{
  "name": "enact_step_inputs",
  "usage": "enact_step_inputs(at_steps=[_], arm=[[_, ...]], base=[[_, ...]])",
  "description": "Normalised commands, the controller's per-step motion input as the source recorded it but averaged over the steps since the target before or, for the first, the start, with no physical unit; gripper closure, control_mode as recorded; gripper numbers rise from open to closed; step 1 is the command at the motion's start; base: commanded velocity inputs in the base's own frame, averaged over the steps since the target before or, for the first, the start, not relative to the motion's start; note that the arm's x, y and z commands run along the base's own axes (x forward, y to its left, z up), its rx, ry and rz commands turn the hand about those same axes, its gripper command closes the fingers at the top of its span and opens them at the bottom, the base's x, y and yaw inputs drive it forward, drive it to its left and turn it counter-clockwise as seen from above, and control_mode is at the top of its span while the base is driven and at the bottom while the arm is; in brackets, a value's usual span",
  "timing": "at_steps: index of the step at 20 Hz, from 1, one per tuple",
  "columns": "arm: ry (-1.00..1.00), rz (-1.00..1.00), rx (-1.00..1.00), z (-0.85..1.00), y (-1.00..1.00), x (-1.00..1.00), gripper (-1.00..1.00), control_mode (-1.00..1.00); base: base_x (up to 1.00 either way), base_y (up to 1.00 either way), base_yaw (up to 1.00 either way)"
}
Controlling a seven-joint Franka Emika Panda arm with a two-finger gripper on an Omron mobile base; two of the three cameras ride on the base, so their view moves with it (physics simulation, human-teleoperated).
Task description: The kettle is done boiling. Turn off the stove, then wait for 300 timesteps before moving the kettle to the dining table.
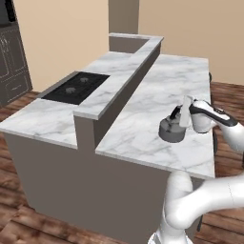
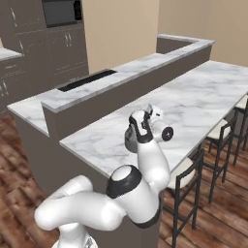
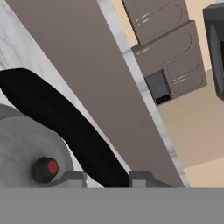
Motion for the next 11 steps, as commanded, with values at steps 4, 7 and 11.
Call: enact_step_inputs(at_steps=[4, 7, 11], arm=[[0.0, 0.0, 0.0, -0.01, 0.03, 0.0, -1.0, -1.0], [0.0, 0.0, 0.0, 0.0, 0.01, 0.0, -1.0, -1.0], [0.0, 0.0, 0.0, 0.0, 0.0, 0.0, -1.0, -1.0]], base=[[0.0, 0.0, 0.0], [0.0, 0.0, 0.0], [0.0, 0.0, 0.0]])
